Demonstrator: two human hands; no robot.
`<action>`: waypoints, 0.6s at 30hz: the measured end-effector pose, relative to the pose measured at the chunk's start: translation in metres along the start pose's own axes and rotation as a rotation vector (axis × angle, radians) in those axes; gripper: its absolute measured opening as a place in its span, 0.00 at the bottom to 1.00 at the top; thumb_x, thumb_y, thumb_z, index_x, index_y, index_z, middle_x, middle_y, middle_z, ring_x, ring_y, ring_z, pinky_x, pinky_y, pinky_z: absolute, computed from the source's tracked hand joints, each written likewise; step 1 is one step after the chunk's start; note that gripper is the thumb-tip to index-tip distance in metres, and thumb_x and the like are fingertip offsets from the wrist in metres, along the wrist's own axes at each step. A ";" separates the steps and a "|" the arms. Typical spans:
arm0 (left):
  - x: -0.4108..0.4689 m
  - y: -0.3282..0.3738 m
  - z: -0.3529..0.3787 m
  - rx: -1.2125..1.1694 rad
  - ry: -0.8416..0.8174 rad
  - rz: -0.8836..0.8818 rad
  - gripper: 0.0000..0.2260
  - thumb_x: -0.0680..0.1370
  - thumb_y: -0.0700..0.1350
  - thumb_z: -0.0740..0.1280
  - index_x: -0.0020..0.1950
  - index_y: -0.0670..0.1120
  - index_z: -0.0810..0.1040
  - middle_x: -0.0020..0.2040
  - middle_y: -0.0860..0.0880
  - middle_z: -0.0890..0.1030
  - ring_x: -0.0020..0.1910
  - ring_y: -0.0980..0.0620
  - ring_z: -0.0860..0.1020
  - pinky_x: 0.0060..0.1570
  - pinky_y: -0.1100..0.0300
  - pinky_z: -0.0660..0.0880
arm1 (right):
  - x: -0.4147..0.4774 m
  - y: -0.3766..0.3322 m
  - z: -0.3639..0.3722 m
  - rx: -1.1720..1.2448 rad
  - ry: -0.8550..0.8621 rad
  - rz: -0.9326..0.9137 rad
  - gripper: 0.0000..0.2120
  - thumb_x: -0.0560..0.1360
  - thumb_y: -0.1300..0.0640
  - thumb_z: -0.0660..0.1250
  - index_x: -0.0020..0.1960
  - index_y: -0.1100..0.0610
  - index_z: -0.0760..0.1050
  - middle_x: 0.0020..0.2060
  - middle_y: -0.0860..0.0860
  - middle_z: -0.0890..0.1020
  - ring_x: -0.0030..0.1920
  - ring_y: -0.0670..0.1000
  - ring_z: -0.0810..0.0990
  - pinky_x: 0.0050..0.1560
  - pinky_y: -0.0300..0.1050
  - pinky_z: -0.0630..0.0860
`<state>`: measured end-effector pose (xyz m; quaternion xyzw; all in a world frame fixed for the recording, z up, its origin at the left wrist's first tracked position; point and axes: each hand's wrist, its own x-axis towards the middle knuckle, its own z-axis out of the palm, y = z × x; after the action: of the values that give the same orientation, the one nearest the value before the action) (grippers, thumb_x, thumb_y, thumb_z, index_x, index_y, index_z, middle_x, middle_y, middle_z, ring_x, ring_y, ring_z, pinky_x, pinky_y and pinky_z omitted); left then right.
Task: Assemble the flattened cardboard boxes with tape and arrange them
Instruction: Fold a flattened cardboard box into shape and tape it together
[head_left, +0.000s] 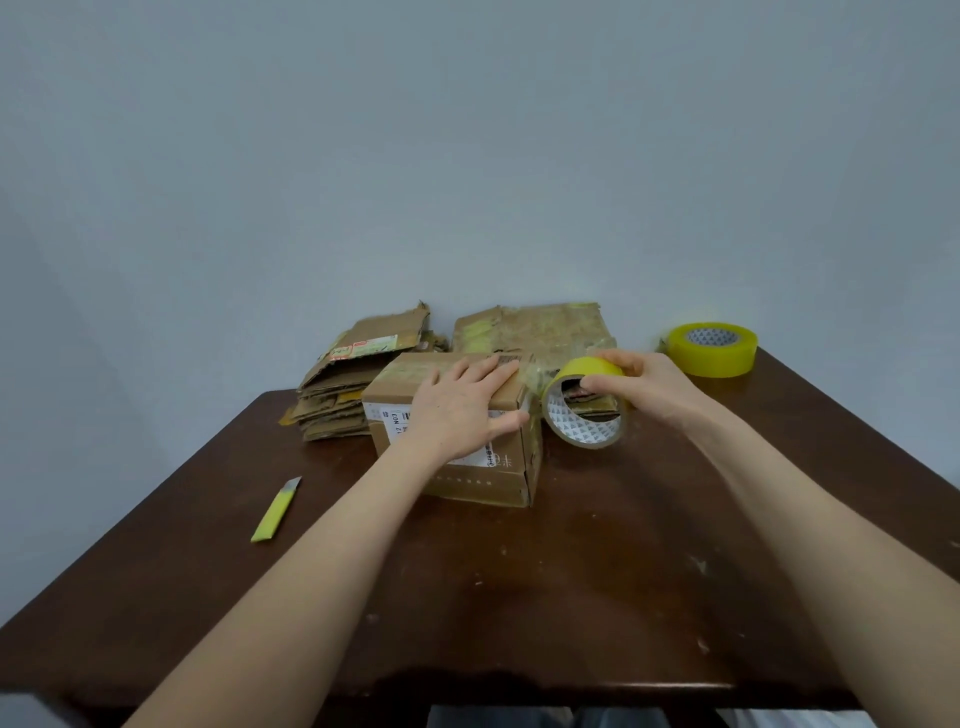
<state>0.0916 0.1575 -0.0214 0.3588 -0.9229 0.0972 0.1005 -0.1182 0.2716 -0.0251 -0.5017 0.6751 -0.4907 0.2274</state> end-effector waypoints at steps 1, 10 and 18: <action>-0.001 0.000 0.001 0.004 0.010 0.000 0.31 0.76 0.68 0.52 0.77 0.60 0.51 0.78 0.55 0.54 0.76 0.49 0.54 0.73 0.45 0.54 | -0.001 0.001 0.000 -0.045 -0.011 0.007 0.25 0.70 0.52 0.75 0.65 0.55 0.75 0.54 0.51 0.81 0.53 0.49 0.79 0.51 0.40 0.73; -0.019 0.005 0.005 -0.081 0.221 -0.040 0.28 0.78 0.65 0.54 0.75 0.54 0.62 0.75 0.51 0.63 0.73 0.51 0.61 0.72 0.46 0.55 | -0.004 -0.022 0.030 -0.118 0.172 -0.068 0.26 0.70 0.51 0.74 0.66 0.55 0.73 0.55 0.49 0.76 0.56 0.50 0.75 0.55 0.43 0.72; -0.073 -0.034 0.021 -0.290 0.509 -0.426 0.13 0.80 0.45 0.60 0.62 0.45 0.73 0.61 0.46 0.73 0.60 0.47 0.72 0.47 0.55 0.71 | -0.004 -0.031 0.054 -0.135 0.354 -0.030 0.24 0.70 0.52 0.72 0.65 0.55 0.75 0.59 0.56 0.79 0.58 0.56 0.76 0.54 0.47 0.72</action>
<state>0.1650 0.1748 -0.0566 0.4894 -0.7770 0.0284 0.3949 -0.0599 0.2512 -0.0208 -0.4317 0.7284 -0.5282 0.0637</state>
